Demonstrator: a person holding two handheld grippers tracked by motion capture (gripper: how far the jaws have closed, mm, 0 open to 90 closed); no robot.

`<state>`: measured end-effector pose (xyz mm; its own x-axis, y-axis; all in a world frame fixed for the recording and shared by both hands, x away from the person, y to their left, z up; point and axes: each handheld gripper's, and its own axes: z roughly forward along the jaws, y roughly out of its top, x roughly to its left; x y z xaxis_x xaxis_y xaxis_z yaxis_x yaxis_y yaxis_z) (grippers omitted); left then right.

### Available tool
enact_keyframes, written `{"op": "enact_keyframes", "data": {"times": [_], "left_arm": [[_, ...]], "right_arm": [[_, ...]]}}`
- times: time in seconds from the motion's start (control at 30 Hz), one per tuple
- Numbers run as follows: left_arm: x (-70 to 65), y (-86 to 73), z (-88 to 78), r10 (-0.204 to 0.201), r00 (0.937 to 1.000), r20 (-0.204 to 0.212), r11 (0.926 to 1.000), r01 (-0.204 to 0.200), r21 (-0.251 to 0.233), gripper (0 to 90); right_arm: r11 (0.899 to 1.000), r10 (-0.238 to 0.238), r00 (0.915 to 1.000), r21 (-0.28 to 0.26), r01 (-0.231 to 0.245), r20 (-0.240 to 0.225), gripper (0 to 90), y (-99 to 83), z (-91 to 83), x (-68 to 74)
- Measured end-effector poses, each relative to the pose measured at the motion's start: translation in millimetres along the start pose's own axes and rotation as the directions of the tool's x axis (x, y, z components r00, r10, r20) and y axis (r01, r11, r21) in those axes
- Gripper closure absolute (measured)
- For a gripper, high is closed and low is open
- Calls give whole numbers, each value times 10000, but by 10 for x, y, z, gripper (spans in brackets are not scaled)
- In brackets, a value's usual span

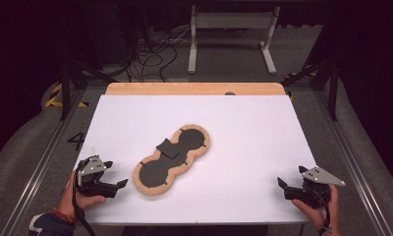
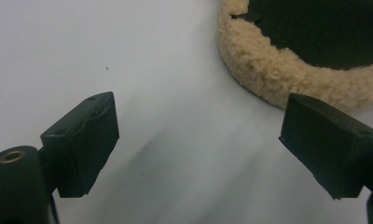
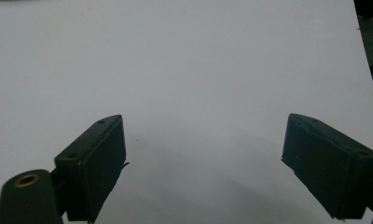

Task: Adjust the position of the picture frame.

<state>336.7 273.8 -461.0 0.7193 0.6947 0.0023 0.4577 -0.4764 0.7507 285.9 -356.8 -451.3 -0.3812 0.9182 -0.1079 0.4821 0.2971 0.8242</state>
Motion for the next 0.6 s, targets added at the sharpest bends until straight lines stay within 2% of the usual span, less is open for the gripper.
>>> {"op": "enact_keyframes", "data": {"times": [0.27, 0.37, 0.5, 0.53, 0.6], "left_arm": [[-3, -12, 1, 129, 9997, -202, 9998, -132, -159, 174], [11, -13, -2, 295, 9995, -64, 9993, -296, -225, 236], [16, -2, -1, 361, 9993, -46, 9989, -362, -294, 387], [23, 10, 3, 445, 9990, -88, 9986, -448, -280, 387], [30, 31, 34, 565, 9983, 123, 9983, -563, -175, 493]], "right_arm": [[10000, -20, 10000, 1, 20, 25, 145, 6, -2, 14], [10000, 7, 10000, -26, -7, 59, 164, 10, 3, 14], [9999, 92, 9999, -66, -92, 76, 212, 30, 5, 15], [9999, 92, 9999, -66, -92, 76, 212, 30, 5, 15], [9997, 230, 9997, -113, -230, -10, 280, 37, 2, 16]]}}
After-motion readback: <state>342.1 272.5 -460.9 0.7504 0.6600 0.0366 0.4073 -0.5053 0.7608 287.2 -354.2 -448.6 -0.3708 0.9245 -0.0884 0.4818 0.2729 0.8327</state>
